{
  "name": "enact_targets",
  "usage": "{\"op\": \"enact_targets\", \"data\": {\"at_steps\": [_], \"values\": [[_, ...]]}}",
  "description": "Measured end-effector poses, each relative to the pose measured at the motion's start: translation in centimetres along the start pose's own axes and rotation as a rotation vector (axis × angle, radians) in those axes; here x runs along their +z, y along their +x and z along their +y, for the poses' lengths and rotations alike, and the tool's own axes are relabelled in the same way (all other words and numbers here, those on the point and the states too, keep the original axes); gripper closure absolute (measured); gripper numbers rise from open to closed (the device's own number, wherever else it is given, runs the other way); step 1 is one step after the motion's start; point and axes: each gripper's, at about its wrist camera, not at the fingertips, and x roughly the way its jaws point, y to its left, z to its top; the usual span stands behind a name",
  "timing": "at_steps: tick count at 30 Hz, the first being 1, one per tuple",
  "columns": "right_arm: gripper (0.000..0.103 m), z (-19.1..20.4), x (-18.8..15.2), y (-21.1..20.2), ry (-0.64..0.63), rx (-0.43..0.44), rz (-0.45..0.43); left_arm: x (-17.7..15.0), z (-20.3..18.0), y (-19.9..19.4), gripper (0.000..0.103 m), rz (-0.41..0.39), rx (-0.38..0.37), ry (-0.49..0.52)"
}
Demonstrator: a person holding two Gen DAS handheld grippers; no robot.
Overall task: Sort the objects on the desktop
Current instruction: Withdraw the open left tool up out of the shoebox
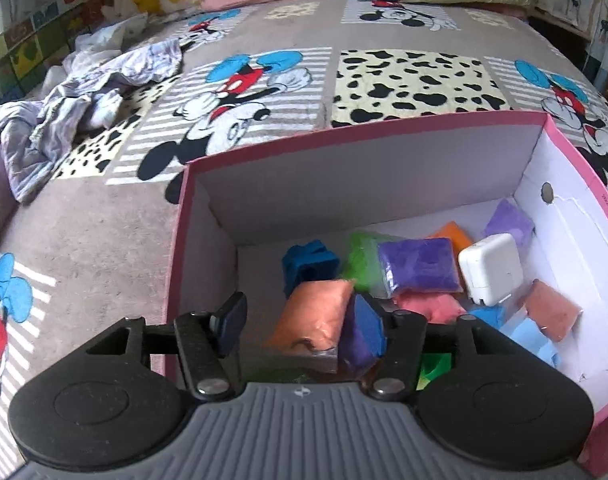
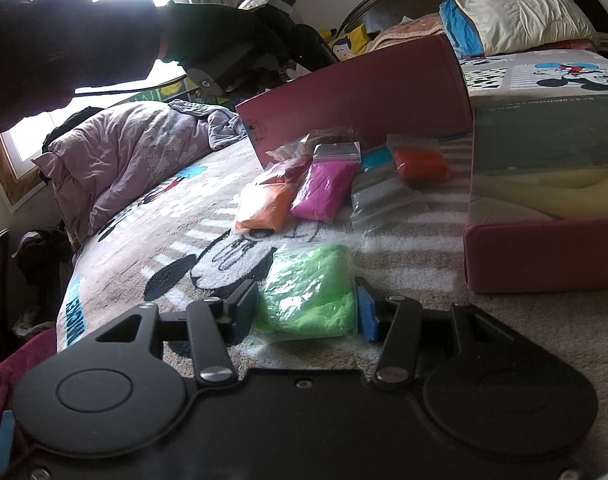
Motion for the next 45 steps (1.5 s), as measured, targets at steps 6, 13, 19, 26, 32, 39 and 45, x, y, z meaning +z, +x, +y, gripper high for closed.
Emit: {"op": "enact_targets", "data": {"at_steps": [6,13,19,26,32,39,45], "values": [[0.054,0.0,0.0,0.0,-0.001,-0.001,0.0,-0.5,-0.1,-1.3,0.045,-0.038,0.041,0.054],[0.054,-0.1,0.0,0.0,0.002,0.002,-0.001,-1.2,0.0,-3.2,0.045,-0.08,0.037,0.07],[0.054,-0.2,0.0,0.0,0.003,0.002,0.0,-2.0,0.2,-5.3,0.045,-0.115,0.019,0.091],[0.054,-0.3,0.0,0.1,0.005,0.004,0.0,-3.3,0.5,-8.1,0.045,-0.162,-0.01,0.115],[0.054,-0.1,0.0,0.1,-0.001,0.0,0.002,-5.4,1.2,-11.1,0.045,-0.216,-0.069,0.108],[0.054,0.0,0.0,0.1,-0.011,-0.008,0.005,-9.6,3.5,-14.1,0.045,-0.27,-0.153,0.06],[0.054,0.2,0.1,0.1,-0.028,-0.021,0.009,-14.5,5.5,-16.2,0.044,-0.316,-0.183,0.033]]}}
